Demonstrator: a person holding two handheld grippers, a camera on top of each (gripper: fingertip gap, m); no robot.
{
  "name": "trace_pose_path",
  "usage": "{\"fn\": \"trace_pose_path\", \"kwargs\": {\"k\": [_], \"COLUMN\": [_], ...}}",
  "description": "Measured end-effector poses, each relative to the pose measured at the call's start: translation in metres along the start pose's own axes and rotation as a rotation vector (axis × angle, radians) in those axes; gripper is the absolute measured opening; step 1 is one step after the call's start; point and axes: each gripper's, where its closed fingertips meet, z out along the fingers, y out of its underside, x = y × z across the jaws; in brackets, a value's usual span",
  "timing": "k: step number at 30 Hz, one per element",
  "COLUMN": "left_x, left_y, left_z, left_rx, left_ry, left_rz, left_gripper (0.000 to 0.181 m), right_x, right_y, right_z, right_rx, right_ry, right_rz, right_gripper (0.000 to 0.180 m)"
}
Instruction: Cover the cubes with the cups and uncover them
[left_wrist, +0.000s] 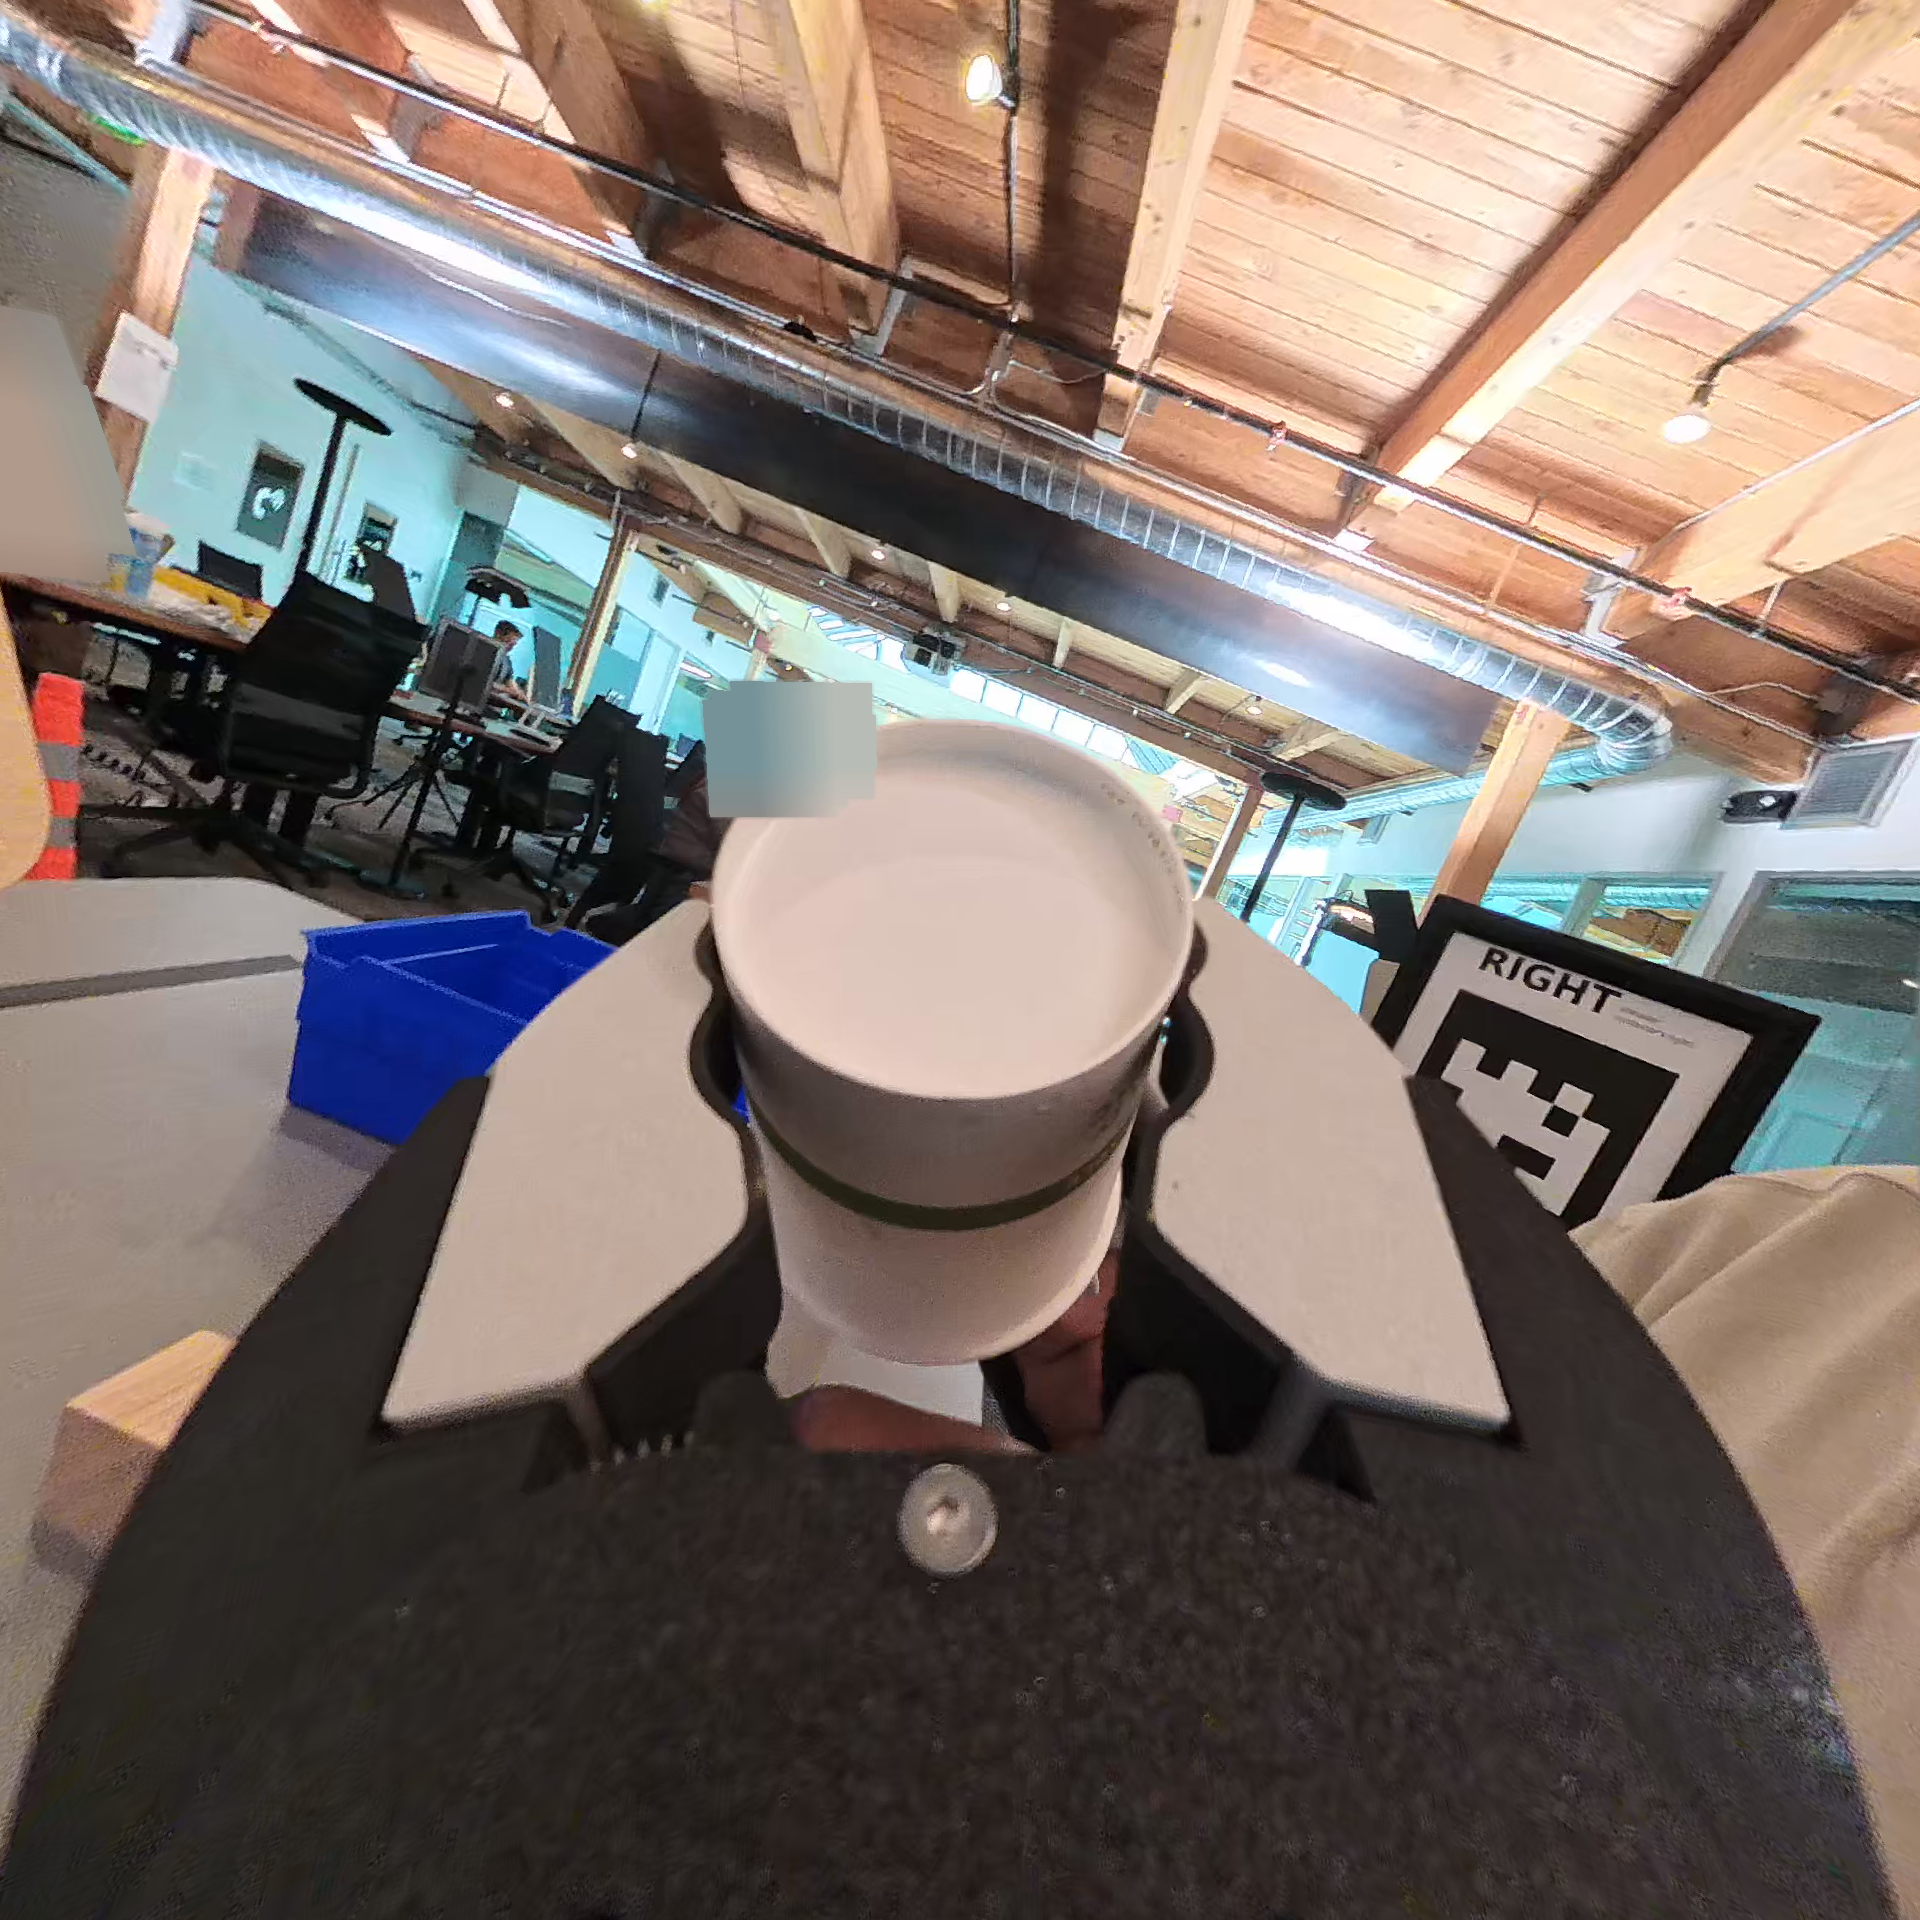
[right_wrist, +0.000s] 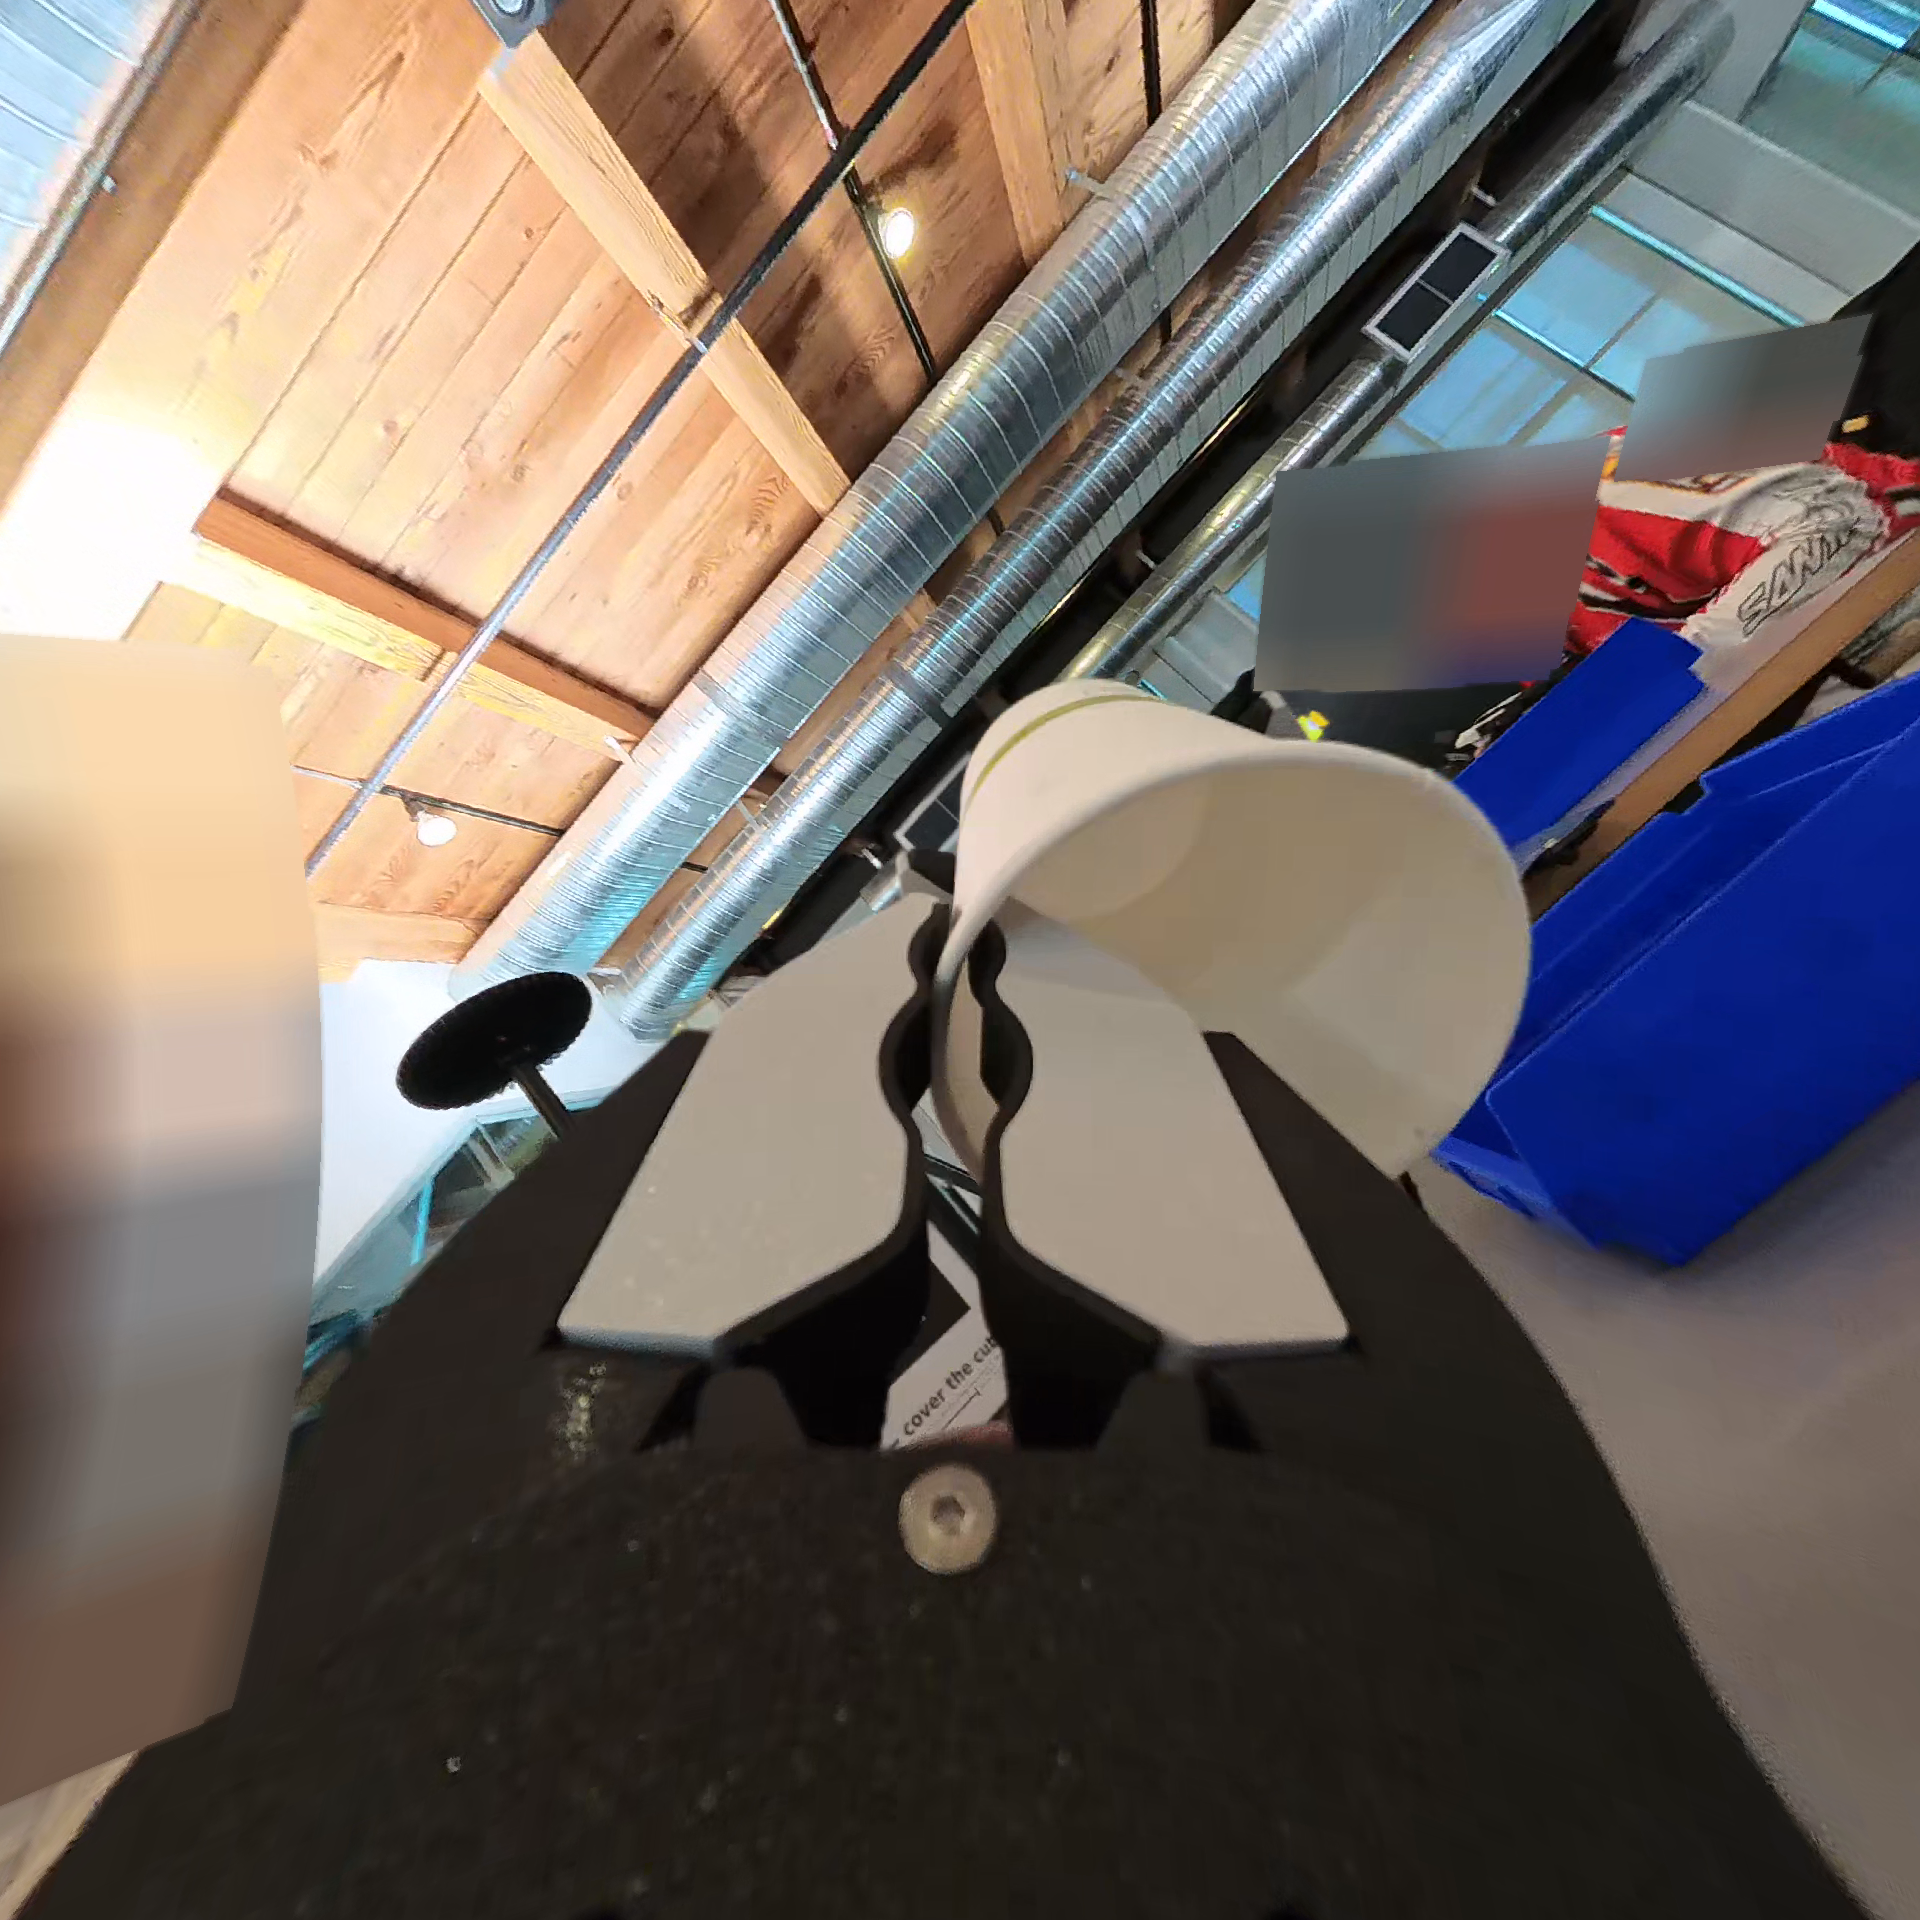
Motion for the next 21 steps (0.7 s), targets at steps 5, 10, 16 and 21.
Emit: {"fn": "trace_pose_path", "kwargs": {"k": [5, 10, 16, 21], "left_x": [-0.005, -0.022, -0.098, -0.093], "left_y": [0.0, 0.017, 0.089, 0.102], "left_z": [-0.007, -0.044, -0.129, -0.14], "left_rx": [0.001, -0.144, -0.486, -0.583], "left_ry": [0.01, -0.134, -0.842, -0.901], "left_rz": [-0.099, 0.078, 0.282, 0.404], "left_gripper": [0.079, 0.08, 0.071, 0.068], "right_x": [0.007, 0.005, 0.012, 0.013], "right_y": [-0.002, -0.01, -0.027, -0.066], "right_z": [-0.005, -0.015, -0.025, -0.072], "right_rx": [0.009, -0.034, -0.247, -0.99], "right_ry": [-0.013, 0.068, 0.321, 0.715], "right_rz": [0.0, -0.182, -0.616, -1.041], "right_gripper": [0.002, 0.001, 0.001, 0.001]}}
